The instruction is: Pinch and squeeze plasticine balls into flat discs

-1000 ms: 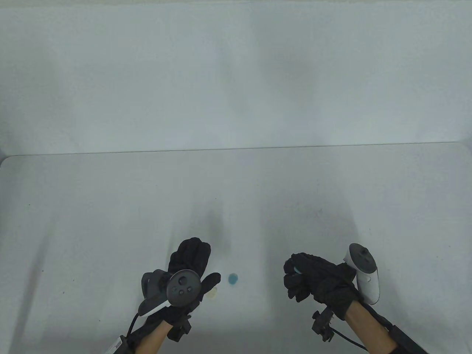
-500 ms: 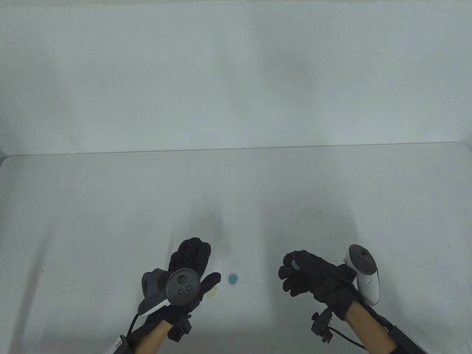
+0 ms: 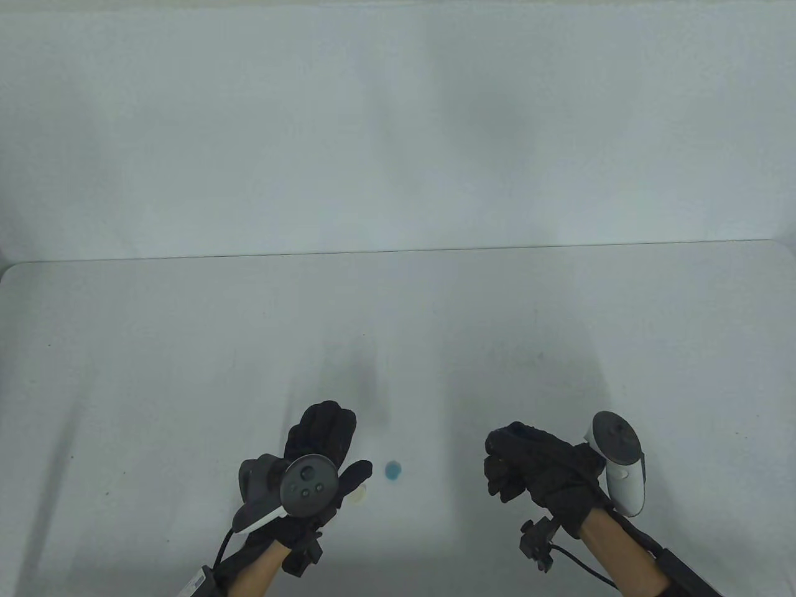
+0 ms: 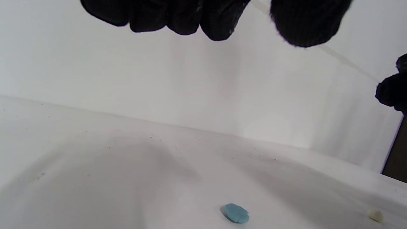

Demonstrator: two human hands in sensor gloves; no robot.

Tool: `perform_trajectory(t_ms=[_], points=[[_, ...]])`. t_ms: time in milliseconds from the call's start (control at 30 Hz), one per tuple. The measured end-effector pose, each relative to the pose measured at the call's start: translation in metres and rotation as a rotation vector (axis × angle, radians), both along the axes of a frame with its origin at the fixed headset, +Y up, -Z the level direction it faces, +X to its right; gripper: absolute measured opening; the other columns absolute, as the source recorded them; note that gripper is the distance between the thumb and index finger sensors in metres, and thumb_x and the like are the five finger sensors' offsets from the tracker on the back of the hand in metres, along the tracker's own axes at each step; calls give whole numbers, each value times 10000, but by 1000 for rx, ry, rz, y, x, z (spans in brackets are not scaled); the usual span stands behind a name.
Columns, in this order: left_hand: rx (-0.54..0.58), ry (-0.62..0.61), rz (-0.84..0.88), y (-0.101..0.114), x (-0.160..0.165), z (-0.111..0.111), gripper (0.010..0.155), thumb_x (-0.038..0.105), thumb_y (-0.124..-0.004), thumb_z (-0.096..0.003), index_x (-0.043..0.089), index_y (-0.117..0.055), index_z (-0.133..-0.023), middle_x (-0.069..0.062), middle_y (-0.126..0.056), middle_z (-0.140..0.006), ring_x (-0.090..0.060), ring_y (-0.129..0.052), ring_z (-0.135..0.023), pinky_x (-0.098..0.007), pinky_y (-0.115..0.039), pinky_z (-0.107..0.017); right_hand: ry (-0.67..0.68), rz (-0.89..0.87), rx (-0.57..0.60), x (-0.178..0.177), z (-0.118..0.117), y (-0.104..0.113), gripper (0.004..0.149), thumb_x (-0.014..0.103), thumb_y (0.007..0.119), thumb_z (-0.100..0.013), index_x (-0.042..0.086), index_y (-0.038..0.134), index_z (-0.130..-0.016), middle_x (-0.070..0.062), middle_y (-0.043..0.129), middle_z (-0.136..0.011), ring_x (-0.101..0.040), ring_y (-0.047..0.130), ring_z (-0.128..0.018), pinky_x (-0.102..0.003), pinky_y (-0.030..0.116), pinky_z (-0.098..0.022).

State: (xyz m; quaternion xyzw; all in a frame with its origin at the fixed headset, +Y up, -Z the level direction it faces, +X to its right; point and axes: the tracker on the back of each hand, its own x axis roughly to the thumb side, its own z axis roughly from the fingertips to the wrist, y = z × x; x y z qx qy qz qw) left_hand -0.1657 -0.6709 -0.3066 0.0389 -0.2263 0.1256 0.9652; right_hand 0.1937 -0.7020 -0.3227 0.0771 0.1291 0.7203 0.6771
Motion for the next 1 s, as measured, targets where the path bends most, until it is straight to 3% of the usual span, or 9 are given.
perform_trajectory(t_ms=[100, 200, 300, 433, 633, 800, 1000], points=[[-2, 0, -3, 0, 0, 1, 778, 482, -685, -541, 39, -462, -1140, -287, -410, -1158, -555, -460, -1063, -631, -485, -733, 7, -24, -7, 1, -1, -4, 405, 413, 743, -567, 116, 780, -839, -22, 999, -612, -158, 1071, -443, -205, 981, -284], [-1, -1, 0, 0, 0, 0, 780, 481, -685, -541, 36, -462, -1140, -288, -411, -1158, -557, -460, -1062, -632, -484, -734, 93, -118, -44, 1, -1, -8, 716, 588, 633, -579, 4, 650, -993, -190, 894, -831, -318, 994, -630, -307, 937, -409], [-5, 0, -6, -1, 0, 0, 778, 482, -685, -540, 39, -462, -1140, -288, -410, -1158, -557, -461, -1062, -632, -484, -734, 72, -90, -42, 1, -1, -9, 781, 653, 596, -562, 9, 650, -1000, -197, 886, -852, -340, 987, -646, -343, 924, -418], [-9, 2, 4, -1, 0, -1, 779, 481, -685, -541, 37, -462, -1141, -290, -411, -1157, -557, -459, -1062, -634, -484, -733, 52, -66, -43, 3, -1, -9, 747, 653, 606, -562, 32, 692, -969, -175, 916, -815, -323, 1003, -613, -378, 913, -411], [-13, 1, 0, -2, 0, -1, 778, 481, -685, -541, 36, -465, -1140, -290, -412, -1157, -559, -460, -1062, -642, -487, -728, -34, -4, -45, 6, 0, -5, 415, 441, 675, -605, 140, 814, -854, -128, 974, -738, -293, 1035, -548, -354, 928, -363], [-14, -1, -1, -2, 0, -1, 778, 481, -686, -540, 38, -465, -1141, -293, -415, -1156, -560, -462, -1061, -645, -488, -727, -52, 51, -25, 7, 0, -2, 399, 433, 700, -593, 144, 860, -816, -119, 998, -707, -279, 1048, -520, -332, 934, -332], [-18, -4, -2, -3, 1, -1, 777, 480, -686, -541, 37, -466, -1140, -293, -415, -1157, -563, -461, -1060, -644, -489, -726, -22, 33, -11, 7, -1, -2, 433, 380, 710, -595, 67, 832, -869, -68, 1021, -613, -206, 1061, -446, -284, 943, -309]])
